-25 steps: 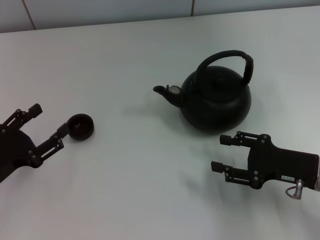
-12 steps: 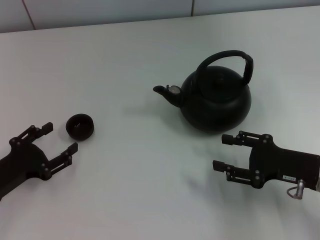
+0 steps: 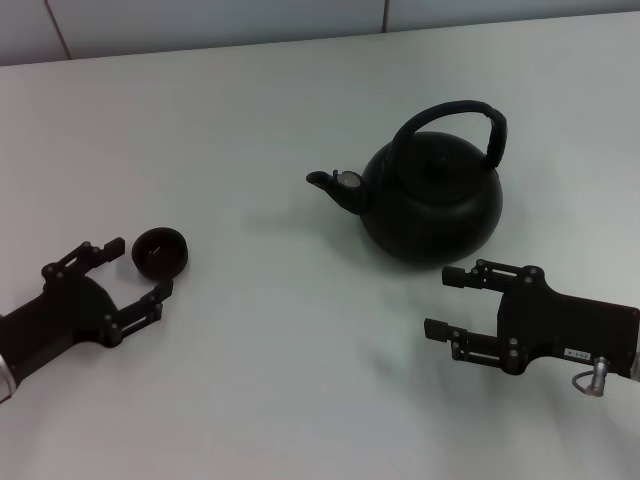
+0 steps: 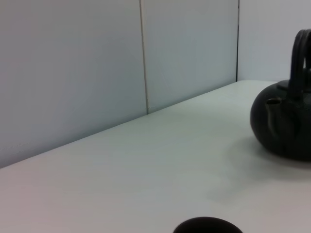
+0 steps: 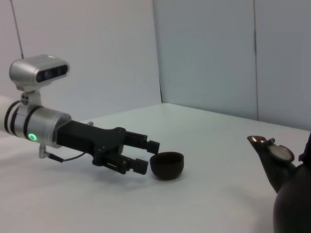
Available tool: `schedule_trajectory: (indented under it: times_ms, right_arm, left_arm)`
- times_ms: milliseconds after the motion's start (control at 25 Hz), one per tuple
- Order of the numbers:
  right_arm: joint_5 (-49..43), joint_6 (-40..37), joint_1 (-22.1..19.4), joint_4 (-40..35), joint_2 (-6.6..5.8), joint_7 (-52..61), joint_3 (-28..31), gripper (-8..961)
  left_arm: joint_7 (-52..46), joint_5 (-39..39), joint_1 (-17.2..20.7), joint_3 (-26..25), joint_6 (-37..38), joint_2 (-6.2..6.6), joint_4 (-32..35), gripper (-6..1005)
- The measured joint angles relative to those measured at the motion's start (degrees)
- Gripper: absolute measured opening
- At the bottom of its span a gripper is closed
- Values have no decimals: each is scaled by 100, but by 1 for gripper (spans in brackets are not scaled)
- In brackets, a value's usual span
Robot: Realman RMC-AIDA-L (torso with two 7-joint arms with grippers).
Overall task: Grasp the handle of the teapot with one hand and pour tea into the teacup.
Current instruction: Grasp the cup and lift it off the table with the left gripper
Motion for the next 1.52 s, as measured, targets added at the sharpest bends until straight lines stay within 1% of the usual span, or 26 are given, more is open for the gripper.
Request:
schedule_trajectory:
  times_ms: [120,240,560,1040,1280,1440,1520]
  right_arm:
    - [0,-2,2,0,0,0,1,675]
    - [0,-3,3,0,0,0,1,675]
    - [17,-4,3,0,0,0,1,675]
    - [66,-22,15,0,0,0,1,675]
    - [71,-64,20,0,0,0,1,675]
    - [71,-66,20,0,0,1,1,674]
    - [71,-66,14,0,0,0,1,674]
  left_arm:
    - [1,0,-55,1,-93,0,-31,799]
    - [3,-2,-235,1,-334,-2,-120,799]
    - [12,-1,-415,0,-546,-16,-198,798]
    - [6,-1,-442,0,-593,-18,-239,798]
    - [5,-26,-441,0,-531,-17,-238,738]
    - [5,-28,-446,0,-304,-18,-243,698]
    - [4,-9,-506,0,-156,-31,-302,690]
